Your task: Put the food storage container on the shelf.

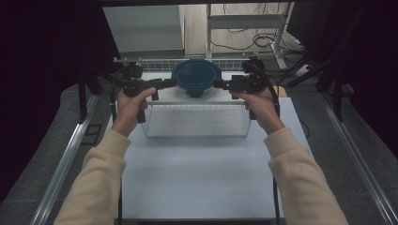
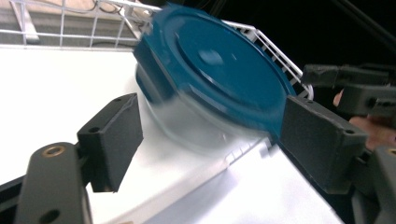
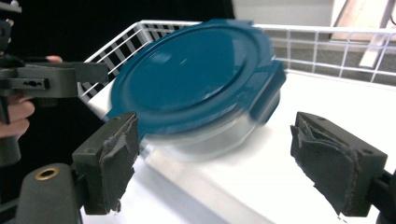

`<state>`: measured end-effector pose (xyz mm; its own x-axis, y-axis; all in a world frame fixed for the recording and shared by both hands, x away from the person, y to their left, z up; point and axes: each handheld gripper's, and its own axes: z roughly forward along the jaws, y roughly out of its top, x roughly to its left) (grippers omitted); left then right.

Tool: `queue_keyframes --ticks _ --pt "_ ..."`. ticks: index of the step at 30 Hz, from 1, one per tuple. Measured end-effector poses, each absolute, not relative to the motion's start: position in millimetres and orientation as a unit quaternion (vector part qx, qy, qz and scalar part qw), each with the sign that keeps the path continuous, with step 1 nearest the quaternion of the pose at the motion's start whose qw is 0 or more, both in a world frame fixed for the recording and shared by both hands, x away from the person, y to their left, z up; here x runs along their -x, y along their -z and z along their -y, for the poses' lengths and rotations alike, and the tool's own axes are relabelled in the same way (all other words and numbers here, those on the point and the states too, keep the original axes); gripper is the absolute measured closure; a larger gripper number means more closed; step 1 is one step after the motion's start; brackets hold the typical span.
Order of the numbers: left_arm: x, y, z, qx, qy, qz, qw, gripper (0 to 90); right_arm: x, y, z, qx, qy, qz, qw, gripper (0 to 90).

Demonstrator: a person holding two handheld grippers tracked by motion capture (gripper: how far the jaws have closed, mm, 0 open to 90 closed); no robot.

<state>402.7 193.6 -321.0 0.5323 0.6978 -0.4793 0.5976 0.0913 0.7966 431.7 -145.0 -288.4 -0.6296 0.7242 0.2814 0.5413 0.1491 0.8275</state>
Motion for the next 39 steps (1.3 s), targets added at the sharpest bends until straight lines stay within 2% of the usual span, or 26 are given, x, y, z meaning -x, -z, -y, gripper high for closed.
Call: queue_keyframes --ticks 6,9,18,25,30,34,39 --pt "-352.3 342.3 -197.9 -0.704 -0.066 -0.454 0.542 24.5 -387.0 304.0 157.7 -0.376 -0.507 -0.769 0.102 15.7" --pt "-326.2 362.5 -196.8 -0.726 -0.064 -0.436 0.527 22.4 -358.6 322.1 164.0 -0.356 -0.501 -0.778 0.129 16.1" --pt "-268.4 430.9 -197.4 -0.755 -0.08 -0.426 0.493 20.1 -306.6 380.5 184.7 -0.342 -0.499 -0.785 0.137 16.6" --pt "-249.8 475.6 -204.3 -0.76 -0.069 -0.45 0.464 19.8 -274.5 433.8 201.0 -0.358 -0.484 -0.782 0.162 21.0" --pt "-243.3 489.6 -205.9 -0.761 -0.071 -0.464 0.448 20.9 -263.4 470.8 201.5 -0.354 -0.461 -0.804 0.125 21.3" --pt "-238.4 490.6 -205.7 -0.762 -0.082 -0.464 0.444 20.9 -262.0 476.8 199.3 -0.349 -0.452 -0.812 0.118 21.1" --pt "-239.9 495.2 -204.5 -0.762 -0.086 -0.462 0.445 20.4 -261.9 473.4 203.9 -0.354 -0.467 -0.798 0.138 19.9"
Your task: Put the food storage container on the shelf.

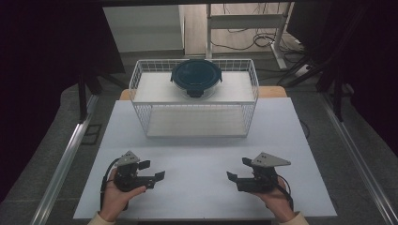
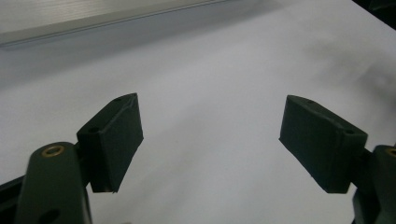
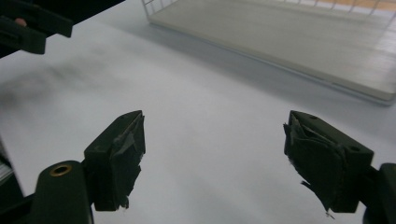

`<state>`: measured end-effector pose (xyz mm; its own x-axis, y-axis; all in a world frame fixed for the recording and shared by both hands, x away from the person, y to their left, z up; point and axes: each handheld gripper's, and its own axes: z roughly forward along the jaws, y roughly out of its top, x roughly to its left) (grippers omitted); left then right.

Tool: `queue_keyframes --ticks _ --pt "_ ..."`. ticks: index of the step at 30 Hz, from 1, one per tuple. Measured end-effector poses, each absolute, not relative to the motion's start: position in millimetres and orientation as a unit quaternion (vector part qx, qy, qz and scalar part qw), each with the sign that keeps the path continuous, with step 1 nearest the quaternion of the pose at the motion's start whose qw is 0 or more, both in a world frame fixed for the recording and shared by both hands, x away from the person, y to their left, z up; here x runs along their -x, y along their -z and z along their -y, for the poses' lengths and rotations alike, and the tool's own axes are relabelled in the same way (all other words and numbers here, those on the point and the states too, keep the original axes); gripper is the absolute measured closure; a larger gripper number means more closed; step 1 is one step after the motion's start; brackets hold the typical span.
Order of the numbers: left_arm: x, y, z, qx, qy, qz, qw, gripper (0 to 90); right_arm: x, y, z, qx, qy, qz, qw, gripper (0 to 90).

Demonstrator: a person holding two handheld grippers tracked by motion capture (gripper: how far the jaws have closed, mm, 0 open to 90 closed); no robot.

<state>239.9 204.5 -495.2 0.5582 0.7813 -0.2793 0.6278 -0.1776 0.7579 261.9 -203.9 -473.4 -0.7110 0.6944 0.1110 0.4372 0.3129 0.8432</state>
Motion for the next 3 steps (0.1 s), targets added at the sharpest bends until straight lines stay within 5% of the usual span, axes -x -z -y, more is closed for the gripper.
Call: queue_keyframes --ticks 3 --pt "-240.4 500.9 -202.4 -0.762 -0.091 -0.465 0.441 19.7 -263.7 475.4 206.4 -0.358 -0.467 -0.795 0.147 19.1"
